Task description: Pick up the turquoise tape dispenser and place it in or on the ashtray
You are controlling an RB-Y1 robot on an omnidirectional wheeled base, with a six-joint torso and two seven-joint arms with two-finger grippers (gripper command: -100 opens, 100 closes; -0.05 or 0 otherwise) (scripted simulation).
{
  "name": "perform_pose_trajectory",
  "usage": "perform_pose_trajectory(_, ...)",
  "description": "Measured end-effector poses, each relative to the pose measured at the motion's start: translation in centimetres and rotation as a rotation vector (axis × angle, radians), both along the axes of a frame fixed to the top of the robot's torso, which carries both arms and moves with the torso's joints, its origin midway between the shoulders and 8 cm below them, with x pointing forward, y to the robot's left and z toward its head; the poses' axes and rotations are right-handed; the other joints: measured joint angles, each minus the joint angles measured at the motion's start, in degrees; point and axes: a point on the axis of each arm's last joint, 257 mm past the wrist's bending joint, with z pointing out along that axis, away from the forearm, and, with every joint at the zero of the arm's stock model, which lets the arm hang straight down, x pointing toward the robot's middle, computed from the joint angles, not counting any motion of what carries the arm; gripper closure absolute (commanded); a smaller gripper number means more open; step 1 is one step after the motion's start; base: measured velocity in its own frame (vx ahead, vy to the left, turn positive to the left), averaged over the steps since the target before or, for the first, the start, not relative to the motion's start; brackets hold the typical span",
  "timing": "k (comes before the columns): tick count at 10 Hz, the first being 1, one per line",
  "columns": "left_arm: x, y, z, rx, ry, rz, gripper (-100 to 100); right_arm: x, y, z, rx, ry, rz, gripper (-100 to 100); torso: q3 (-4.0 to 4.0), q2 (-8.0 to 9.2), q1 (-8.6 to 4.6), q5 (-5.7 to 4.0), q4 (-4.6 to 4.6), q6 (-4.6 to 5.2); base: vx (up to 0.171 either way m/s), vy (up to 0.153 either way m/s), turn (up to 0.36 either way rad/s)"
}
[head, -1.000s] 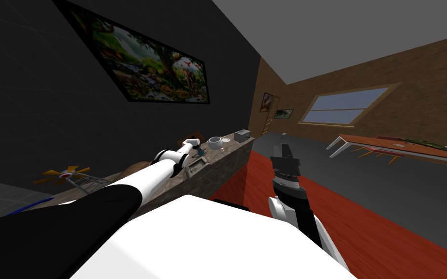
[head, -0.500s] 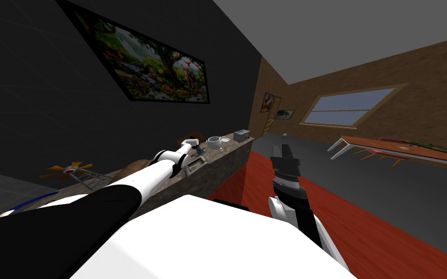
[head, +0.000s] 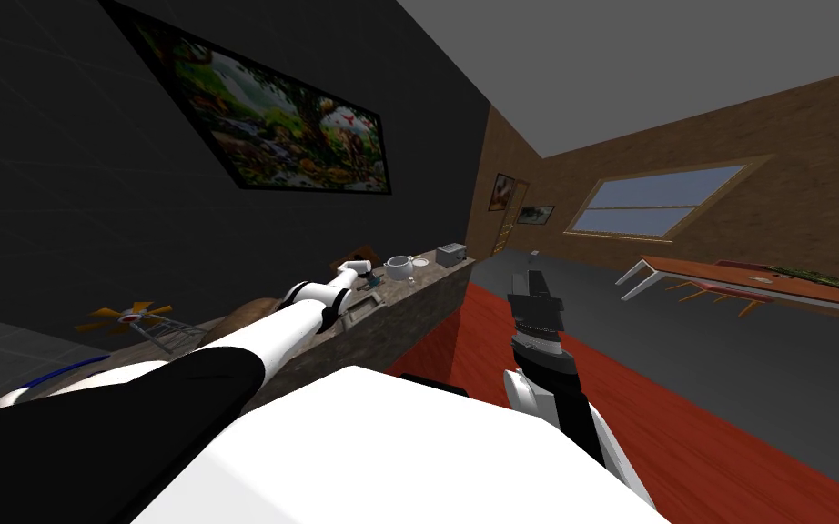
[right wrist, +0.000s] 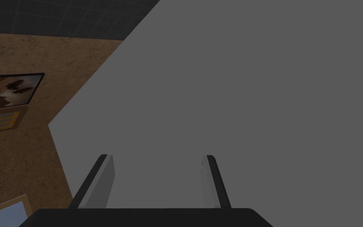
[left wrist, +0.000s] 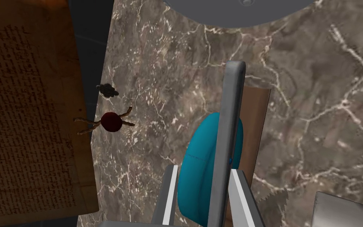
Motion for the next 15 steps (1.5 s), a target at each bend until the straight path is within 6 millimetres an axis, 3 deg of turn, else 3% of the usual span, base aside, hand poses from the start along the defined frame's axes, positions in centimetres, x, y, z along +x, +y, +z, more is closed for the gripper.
perform_pose_trajectory(6,2.0,3.0,4.0,0.1,-0.131,-0.019,100,0.0,0.0,0.0,0.0,0.0,0.0,0,0.1,0.11,-0.27,-0.15,0.1,0.04,0.0,-0.094,0.024)
perform_pose_trajectory(15,3.3,5.6,7.3,0.207,-0.247,-0.039,100,0.0,0.0,0.0,0.0,0.0,0.0,0,0.16,0.18,-0.09,-0.15,0.14,-0.03,-0.006,-0.062,0.031)
